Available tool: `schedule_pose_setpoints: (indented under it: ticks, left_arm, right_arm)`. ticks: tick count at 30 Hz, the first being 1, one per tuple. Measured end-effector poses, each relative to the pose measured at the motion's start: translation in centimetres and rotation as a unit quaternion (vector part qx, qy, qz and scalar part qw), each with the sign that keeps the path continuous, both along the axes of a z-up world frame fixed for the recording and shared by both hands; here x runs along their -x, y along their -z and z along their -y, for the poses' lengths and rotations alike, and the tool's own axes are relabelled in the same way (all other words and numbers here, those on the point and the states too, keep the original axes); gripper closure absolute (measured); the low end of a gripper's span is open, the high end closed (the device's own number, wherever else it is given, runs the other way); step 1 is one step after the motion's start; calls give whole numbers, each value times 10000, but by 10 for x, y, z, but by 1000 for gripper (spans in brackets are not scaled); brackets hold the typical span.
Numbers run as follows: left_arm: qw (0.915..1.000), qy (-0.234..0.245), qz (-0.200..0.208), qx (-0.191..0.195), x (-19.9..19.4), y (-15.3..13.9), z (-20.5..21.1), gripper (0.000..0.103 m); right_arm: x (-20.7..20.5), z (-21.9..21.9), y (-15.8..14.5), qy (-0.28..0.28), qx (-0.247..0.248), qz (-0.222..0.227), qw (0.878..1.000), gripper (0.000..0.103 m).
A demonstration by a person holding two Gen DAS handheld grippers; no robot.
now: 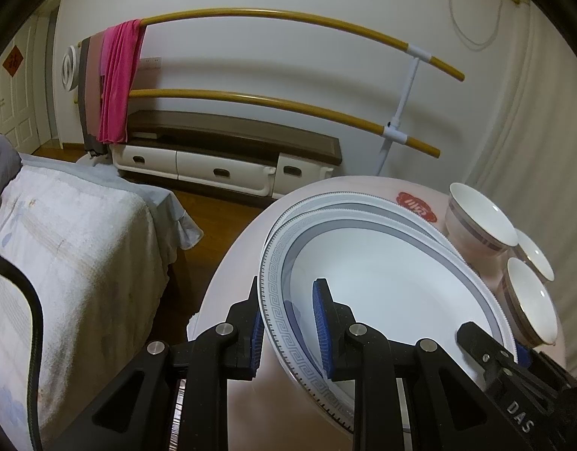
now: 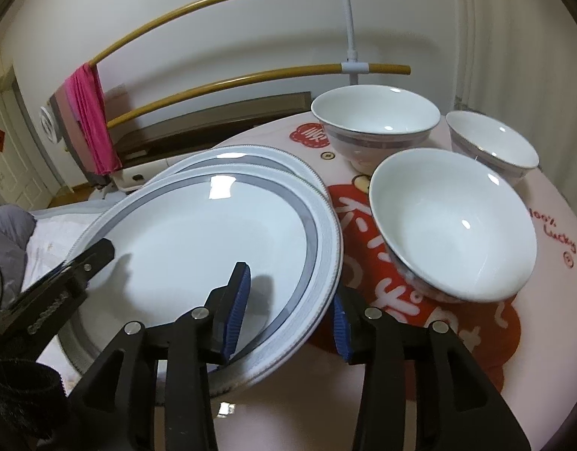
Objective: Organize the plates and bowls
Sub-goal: 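Lower the held plate with both tools onto the plate stack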
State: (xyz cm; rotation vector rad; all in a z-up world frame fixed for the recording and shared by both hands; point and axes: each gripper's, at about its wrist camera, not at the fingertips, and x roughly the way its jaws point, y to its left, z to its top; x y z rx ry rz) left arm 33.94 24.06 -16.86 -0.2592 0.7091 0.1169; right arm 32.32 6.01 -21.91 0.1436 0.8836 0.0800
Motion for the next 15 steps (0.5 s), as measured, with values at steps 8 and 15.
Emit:
schedule_pose_setpoints:
  ticks: [8, 15]
  left_arm:
    - [10000, 7, 3, 1, 1, 1, 0, 83]
    - [10000, -8, 28, 81, 8, 0, -1, 82]
  right_arm:
    - [0, 5, 5, 8, -547, -135, 9984, 56]
    - [5, 1, 0, -31, -456, -72, 9989, 53]
